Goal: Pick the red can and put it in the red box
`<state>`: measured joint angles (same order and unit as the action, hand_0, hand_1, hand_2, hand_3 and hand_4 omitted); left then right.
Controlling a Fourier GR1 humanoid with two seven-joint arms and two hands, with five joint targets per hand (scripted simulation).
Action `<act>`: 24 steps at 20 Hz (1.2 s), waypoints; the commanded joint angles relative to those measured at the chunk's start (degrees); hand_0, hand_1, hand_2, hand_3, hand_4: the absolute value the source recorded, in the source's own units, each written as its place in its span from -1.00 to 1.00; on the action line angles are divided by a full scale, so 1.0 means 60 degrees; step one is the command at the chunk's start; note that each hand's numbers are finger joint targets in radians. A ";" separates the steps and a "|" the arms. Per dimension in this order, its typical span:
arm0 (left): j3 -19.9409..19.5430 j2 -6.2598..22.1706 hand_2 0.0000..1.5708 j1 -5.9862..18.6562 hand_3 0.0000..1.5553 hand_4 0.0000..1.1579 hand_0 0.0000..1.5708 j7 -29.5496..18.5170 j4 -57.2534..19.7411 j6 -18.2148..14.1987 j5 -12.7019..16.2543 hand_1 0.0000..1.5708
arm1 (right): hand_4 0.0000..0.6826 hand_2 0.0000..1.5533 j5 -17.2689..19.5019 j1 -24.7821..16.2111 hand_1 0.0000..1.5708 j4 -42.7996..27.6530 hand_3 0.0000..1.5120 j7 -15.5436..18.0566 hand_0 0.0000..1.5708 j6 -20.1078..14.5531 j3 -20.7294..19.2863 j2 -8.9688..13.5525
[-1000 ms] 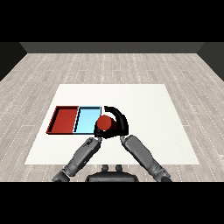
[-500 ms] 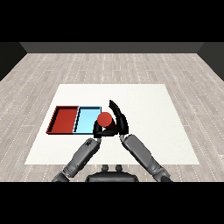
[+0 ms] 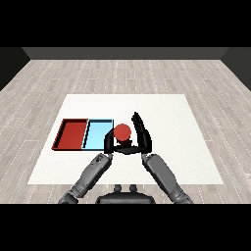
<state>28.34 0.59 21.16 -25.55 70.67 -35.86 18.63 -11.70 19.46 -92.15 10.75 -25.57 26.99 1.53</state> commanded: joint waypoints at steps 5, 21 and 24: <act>-0.1097 0.0227 1.00 0.0481 0.89 0.94 1.00 -0.0024 -0.0536 0.0827 -0.0218 1.00 | -1.00 -1.00 -0.0623 -0.1768 -1.00 -0.2397 -1.00 -0.0090 -1.00 0.0905 -0.0918 0.0884; -0.3057 0.4223 1.00 -0.0291 0.92 0.97 1.00 0.2487 0.0724 0.0761 -0.1159 1.00 | -1.00 -1.00 -0.1571 -0.3934 -1.00 -0.2096 -1.00 0.0820 -1.00 0.2382 -0.2854 0.1888; -0.3505 0.4608 0.96 0.0269 0.89 0.92 1.00 0.2398 -0.1516 0.1450 -0.1118 1.00 | -1.00 -1.00 -0.1617 -0.3796 -1.00 -0.2032 -1.00 0.0757 -1.00 0.2359 -0.2861 0.1770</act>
<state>9.93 24.12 21.11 -12.61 70.42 -30.06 12.51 -20.80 -3.52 -105.57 15.03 -12.03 10.34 12.67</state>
